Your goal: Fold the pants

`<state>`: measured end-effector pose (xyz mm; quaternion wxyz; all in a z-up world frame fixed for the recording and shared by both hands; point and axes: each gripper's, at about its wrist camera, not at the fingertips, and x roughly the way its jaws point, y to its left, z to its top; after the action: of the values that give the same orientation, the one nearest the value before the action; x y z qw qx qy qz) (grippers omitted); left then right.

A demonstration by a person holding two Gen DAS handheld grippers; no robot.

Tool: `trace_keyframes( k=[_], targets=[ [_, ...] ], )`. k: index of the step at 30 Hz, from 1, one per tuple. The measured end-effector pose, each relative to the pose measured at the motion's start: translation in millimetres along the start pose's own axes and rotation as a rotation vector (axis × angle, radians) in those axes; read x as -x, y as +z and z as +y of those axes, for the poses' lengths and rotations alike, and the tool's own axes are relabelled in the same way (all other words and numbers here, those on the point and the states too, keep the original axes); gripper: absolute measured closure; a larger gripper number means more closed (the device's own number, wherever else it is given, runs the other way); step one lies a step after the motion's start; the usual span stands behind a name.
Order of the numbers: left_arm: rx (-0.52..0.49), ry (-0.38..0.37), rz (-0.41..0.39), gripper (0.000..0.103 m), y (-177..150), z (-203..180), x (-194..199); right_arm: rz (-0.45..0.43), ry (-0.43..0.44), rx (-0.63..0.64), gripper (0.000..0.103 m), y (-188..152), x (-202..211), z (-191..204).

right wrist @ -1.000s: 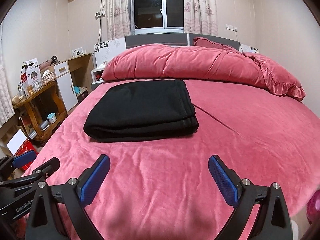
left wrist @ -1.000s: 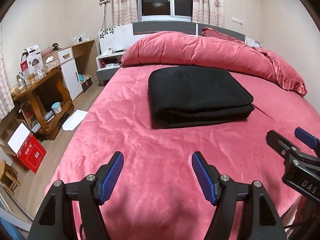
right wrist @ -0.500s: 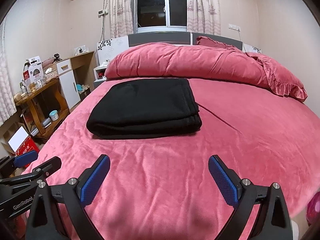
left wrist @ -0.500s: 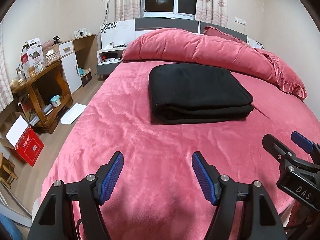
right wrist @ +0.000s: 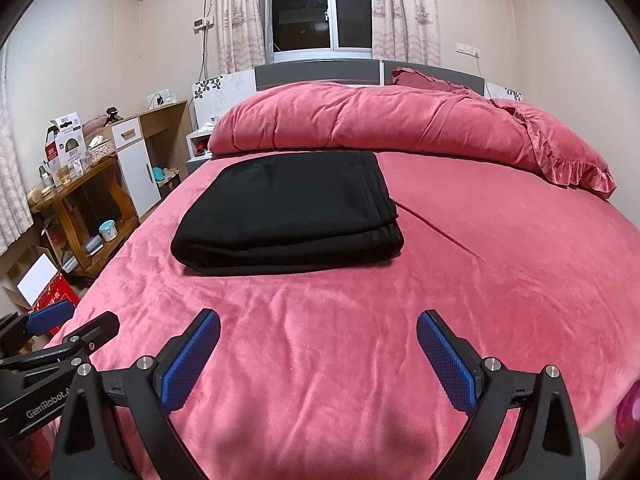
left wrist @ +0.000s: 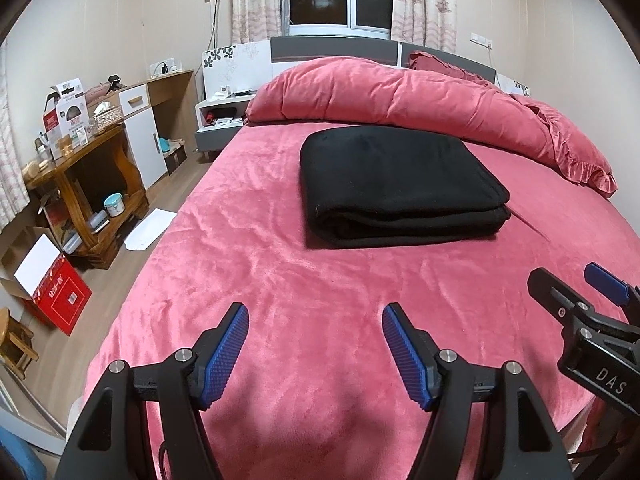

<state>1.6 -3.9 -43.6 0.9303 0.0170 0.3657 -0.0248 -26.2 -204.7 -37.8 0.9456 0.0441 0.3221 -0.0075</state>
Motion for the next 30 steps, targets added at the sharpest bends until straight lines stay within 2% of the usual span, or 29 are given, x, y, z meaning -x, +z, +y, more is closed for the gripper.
trace_keyframes(
  k=[30],
  targets=[
    [-0.002,0.0,0.021,0.032,-1.5,2.7,-4.6,0.035,0.002,-0.021,0.004,-4.0,-6.6,-1.2]
  ],
)
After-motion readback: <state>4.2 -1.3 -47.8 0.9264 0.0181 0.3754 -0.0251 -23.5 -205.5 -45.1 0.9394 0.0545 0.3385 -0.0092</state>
